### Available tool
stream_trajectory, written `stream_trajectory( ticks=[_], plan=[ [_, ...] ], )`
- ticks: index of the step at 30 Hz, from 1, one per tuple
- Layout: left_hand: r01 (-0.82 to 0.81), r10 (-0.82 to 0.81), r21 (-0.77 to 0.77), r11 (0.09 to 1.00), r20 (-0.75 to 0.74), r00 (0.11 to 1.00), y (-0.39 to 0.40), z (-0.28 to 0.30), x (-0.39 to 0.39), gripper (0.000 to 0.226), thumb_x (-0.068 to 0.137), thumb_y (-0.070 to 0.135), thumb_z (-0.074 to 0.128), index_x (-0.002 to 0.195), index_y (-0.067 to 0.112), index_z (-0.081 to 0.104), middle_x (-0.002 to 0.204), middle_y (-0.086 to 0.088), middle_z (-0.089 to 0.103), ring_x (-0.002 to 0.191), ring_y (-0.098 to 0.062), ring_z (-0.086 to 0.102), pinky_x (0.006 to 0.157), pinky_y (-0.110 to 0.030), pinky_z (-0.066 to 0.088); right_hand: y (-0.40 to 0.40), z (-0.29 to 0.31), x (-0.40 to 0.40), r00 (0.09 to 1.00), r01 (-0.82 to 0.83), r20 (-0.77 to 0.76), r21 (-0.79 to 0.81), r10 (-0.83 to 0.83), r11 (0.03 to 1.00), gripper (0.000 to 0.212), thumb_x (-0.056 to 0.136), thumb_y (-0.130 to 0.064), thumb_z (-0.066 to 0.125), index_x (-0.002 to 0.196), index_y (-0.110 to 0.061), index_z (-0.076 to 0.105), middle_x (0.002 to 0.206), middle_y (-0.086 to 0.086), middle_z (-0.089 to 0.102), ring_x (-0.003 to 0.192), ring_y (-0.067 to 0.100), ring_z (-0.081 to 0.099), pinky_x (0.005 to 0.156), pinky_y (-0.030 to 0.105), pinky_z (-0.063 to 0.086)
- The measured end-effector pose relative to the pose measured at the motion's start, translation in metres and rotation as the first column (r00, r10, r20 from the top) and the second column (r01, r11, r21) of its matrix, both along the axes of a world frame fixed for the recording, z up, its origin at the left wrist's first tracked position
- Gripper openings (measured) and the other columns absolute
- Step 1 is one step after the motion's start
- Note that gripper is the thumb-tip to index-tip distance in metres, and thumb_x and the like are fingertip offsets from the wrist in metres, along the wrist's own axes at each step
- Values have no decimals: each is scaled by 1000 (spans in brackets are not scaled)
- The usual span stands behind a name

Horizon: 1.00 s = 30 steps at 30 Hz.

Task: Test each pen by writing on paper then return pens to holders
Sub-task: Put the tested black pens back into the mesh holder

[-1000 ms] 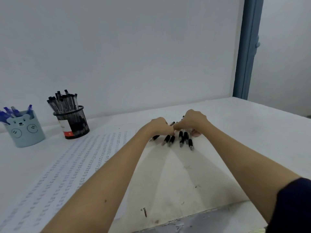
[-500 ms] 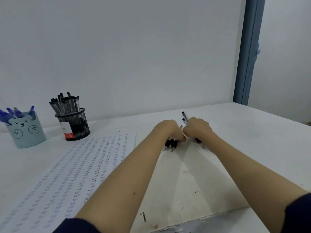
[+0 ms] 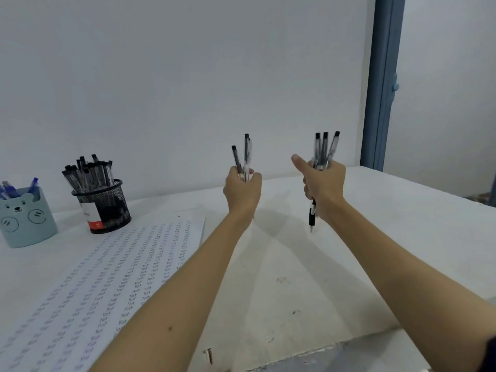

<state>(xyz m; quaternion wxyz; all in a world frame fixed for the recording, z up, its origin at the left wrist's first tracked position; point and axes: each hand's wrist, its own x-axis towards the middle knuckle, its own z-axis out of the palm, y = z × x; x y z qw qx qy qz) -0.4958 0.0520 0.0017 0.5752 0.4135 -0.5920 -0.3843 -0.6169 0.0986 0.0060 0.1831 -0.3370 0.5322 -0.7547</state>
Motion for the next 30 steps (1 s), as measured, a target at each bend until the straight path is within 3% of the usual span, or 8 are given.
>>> stream_trajectory(
  ticks=[4,8,12,16,19,22,27,30],
  plan=[
    [44,-44,-7,999,-30,999,5,-7,-1,9,83,7,56,79,13,51,69,-1,50,55,-14,50,46,-12,41,0,-8,7,991,-46,-129,-35,41,998,32,82,-28,73,69,-4,55,48,7,53,36,16,50,45,24,43],
    [55,-55,-10,998,-43,998,5,-10,-2,15,80,7,61,76,11,48,69,-1,52,47,-1,58,61,-23,47,-1,-12,4,980,-27,-194,38,34,999,17,73,-16,74,71,-4,62,49,3,62,50,19,62,60,31,49],
    [65,-65,19,998,-32,997,6,-7,1,20,82,13,63,73,12,45,65,-3,50,43,-3,57,64,-28,49,4,-16,2,988,-64,-132,133,82,989,21,76,-15,72,67,-7,55,50,6,53,42,19,54,54,30,46],
    [66,-63,43,997,-75,995,7,-6,4,28,84,18,61,66,14,40,58,-3,42,46,-16,42,47,-22,41,1,-15,10,991,40,-125,26,-37,999,46,77,-18,70,55,-17,30,52,3,31,49,21,28,49,29,31],
    [56,-56,1,998,-114,992,7,2,9,28,85,22,62,67,13,43,54,-2,42,43,-15,40,43,-20,40,2,-11,17,983,-27,-185,-31,21,999,37,77,-19,73,55,-11,45,46,7,44,40,23,41,43,24,38],
    [124,-122,30,992,-70,990,7,0,17,25,86,23,62,69,11,49,52,-2,49,40,-12,47,49,-25,48,5,-21,19,976,-102,-187,66,113,993,18,71,-14,80,68,-5,64,53,11,63,40,19,58,44,22,45],
    [115,-109,74,991,-75,991,7,6,31,35,89,26,58,63,15,39,49,2,40,41,-12,38,45,-22,39,0,-21,24,995,-94,-35,91,97,991,32,81,-16,72,63,-10,47,50,6,43,34,13,36,37,20,32],
    [69,-65,31,997,-104,992,2,24,55,32,91,28,57,66,12,45,53,2,44,40,-11,40,44,-21,38,-10,5,52,980,-198,-20,31,198,980,31,88,-20,66,68,-12,42,51,2,34,32,9,29,36,18,27]
  ],
)
